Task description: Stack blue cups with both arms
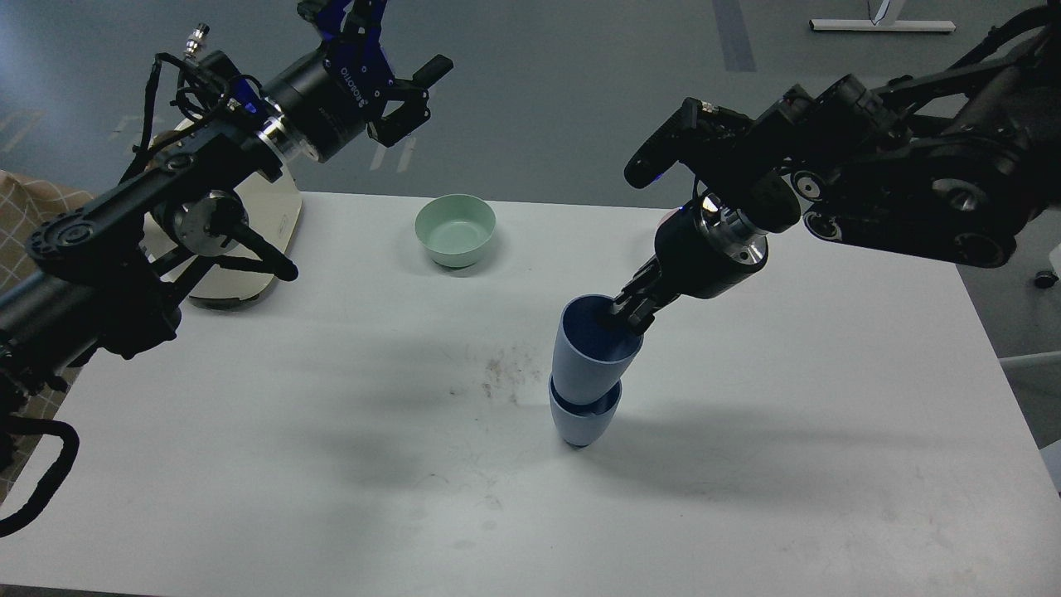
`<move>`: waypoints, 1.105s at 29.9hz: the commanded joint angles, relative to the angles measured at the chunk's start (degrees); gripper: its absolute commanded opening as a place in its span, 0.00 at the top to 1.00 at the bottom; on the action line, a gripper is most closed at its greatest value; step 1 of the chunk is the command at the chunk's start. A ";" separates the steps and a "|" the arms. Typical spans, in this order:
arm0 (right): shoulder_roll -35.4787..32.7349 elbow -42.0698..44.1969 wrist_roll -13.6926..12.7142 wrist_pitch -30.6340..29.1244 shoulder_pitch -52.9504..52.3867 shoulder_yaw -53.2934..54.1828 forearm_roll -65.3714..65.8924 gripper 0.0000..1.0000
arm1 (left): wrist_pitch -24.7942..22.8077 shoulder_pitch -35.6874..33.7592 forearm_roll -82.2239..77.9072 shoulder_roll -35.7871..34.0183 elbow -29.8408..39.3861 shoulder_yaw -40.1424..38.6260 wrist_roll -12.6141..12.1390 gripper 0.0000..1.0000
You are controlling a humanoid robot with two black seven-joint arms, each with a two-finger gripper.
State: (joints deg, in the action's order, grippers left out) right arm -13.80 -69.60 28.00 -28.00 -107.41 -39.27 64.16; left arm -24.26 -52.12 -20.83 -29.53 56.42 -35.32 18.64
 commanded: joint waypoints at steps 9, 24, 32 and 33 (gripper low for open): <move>0.09 0.08 0.00 0.00 0.00 -0.02 -0.09 0.32 | 0.18 0.00 0.00 0.09 0.00 -0.01 0.00 0.02; -5.79 8.32 0.00 1.27 0.00 5.24 -7.81 0.00 | 0.88 0.00 -0.61 -0.18 -0.26 -0.01 0.08 0.02; -15.02 17.03 0.00 3.38 2.81 9.99 -8.26 0.00 | 0.88 0.00 -0.79 -1.76 -2.80 -0.01 0.35 0.02; -15.81 19.22 0.00 5.31 4.56 12.00 -8.52 0.00 | 0.88 0.00 -0.70 -1.32 -4.29 -0.10 0.43 0.02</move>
State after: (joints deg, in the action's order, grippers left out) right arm -27.04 -54.72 28.00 -25.43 -105.76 -30.06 56.04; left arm -23.38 -52.09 -21.63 -31.34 54.64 -35.33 18.90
